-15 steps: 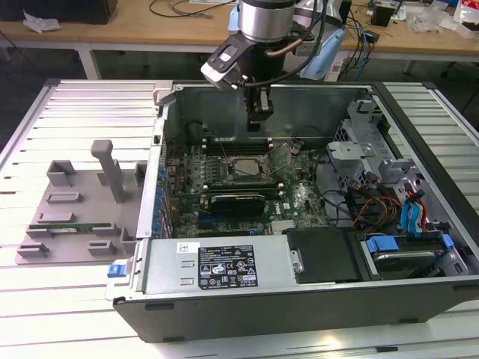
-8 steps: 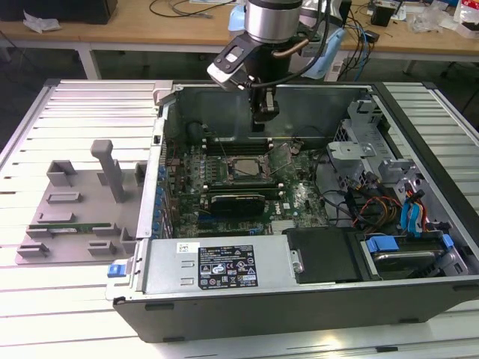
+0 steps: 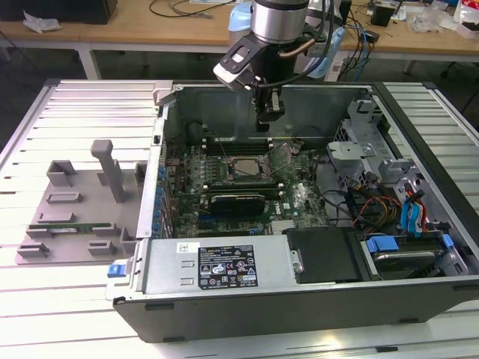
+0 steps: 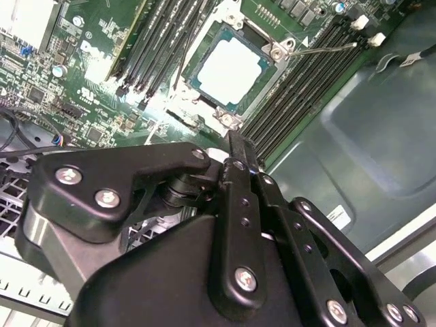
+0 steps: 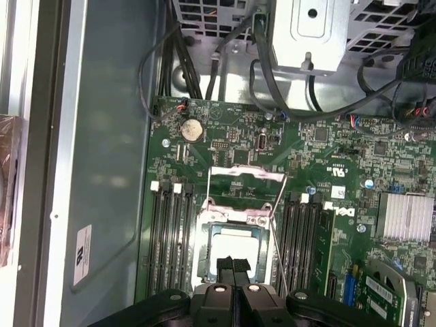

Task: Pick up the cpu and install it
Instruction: 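Close the cpu cover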

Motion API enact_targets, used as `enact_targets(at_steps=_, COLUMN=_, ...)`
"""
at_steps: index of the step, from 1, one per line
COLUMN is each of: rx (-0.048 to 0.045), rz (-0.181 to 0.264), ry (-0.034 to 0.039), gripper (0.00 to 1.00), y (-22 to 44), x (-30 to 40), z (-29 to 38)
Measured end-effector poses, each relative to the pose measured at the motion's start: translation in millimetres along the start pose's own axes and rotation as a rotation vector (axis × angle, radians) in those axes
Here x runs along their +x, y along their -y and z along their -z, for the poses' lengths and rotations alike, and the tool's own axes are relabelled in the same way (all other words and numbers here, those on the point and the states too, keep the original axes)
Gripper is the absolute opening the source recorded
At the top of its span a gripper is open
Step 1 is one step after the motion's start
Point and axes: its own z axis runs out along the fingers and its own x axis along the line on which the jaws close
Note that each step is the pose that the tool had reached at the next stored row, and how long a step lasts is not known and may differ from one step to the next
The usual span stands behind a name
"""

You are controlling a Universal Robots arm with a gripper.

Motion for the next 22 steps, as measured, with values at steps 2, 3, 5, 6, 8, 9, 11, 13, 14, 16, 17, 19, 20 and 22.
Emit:
enact_targets(at_steps=2, rx=0.0003, rz=0.000, ry=0.0000, gripper=0.11, y=-2.5, x=-0.2, z=-0.1)
enact_targets(at_steps=3, rx=0.0006, rz=0.000, ry=-0.0001, gripper=0.11, y=-5.0, x=-0.5, z=-0.3)
enact_targets(at_steps=5, rx=0.0008, rz=0.000, ry=-0.0001, gripper=0.11, y=-7.7, x=-0.7, z=-0.5)
enact_targets(at_steps=6, rx=0.0009, rz=0.000, ry=0.0000, gripper=0.11, y=-8.6, x=-0.8, z=-0.6)
enact_targets(at_steps=8, rx=0.0019, rz=0.000, ry=-0.0001, gripper=0.11, y=-14.2, x=-1.4, z=-0.9)
enact_targets(at_steps=9, rx=0.0022, rz=0.000, ry=-0.0002, gripper=0.11, y=-16.3, x=-1.6, z=-1.1)
enact_targets(at_steps=11, rx=0.0041, rz=0.000, ry=-0.0005, gripper=0.11, y=-30.1, x=-2.8, z=-1.8)
enact_targets(at_steps=13, rx=0.0050, rz=0.000, ry=-0.0005, gripper=0.11, y=-37.1, x=-3.5, z=-2.3)
enact_targets(at_steps=14, rx=0.0053, rz=0.000, ry=-0.0008, gripper=0.11, y=-39.6, x=-3.7, z=-2.9)
enact_targets(at_steps=16, rx=0.0069, rz=0.000, ry=-0.0007, gripper=0.11, y=-42.7, x=-4.1, z=-4.8)
enact_targets(at_steps=17, rx=0.0086, rz=0.000, ry=-0.0008, gripper=0.11, y=-45.8, x=-4.4, z=-6.5)
enact_targets(at_steps=19, rx=0.0113, rz=0.000, ry=-0.0011, gripper=0.11, y=-51.0, x=-4.9, z=-8.9)
enact_targets(at_steps=20, rx=0.0126, rz=0.000, ry=-0.0012, gripper=0.11, y=-53.6, x=-5.1, z=-11.2)
enact_targets(at_steps=22, rx=0.0145, rz=0.000, ry=-0.0015, gripper=0.11, y=-57.0, x=-5.4, z=-14.2)
